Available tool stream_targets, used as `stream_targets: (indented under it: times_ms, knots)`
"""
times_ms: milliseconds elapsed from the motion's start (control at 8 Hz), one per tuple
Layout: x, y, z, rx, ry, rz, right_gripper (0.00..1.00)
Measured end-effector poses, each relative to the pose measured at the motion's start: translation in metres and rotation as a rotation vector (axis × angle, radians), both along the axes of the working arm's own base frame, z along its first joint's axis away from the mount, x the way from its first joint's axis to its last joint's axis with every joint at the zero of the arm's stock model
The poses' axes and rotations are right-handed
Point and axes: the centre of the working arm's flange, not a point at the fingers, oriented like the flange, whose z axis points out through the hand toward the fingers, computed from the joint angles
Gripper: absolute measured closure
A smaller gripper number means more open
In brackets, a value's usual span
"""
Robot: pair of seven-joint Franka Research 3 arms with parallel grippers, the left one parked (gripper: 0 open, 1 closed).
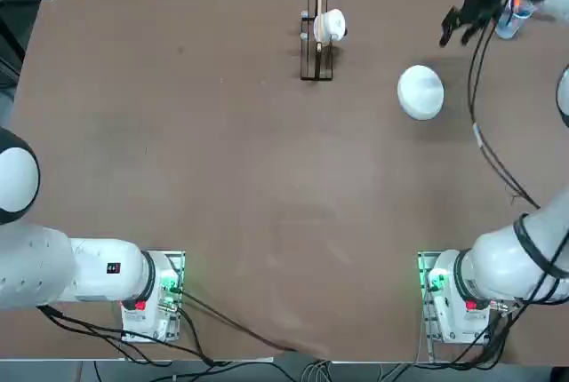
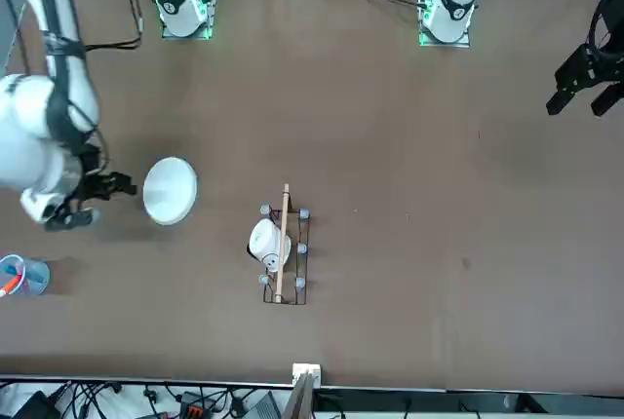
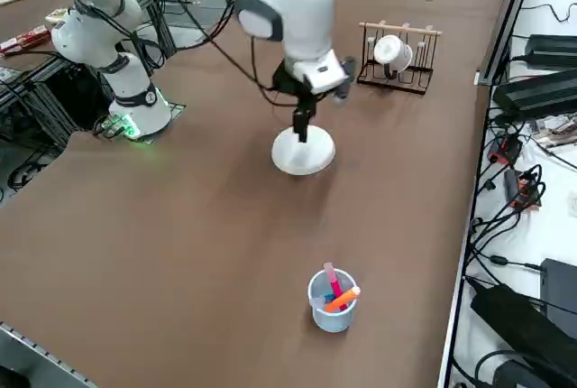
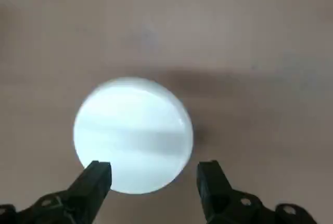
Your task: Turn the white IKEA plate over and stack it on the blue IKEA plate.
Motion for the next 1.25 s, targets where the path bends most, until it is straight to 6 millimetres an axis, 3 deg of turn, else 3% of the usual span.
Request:
stream_targets:
  times_ms: [250, 500, 1000, 1250]
  knots:
    - [-0.043, 0.018, -0.047, -0.016, -0.033, -0.031, 0.00]
    - [-0.061, 0.035, -0.072, -0.022, -0.039, -0.033, 0.00]
    - [-0.064, 0.042, -0.105, -0.026, -0.047, -0.026, 0.00]
    - [-0.063, 0.048, -0.108, -0.026, -0.051, -0.017, 0.00]
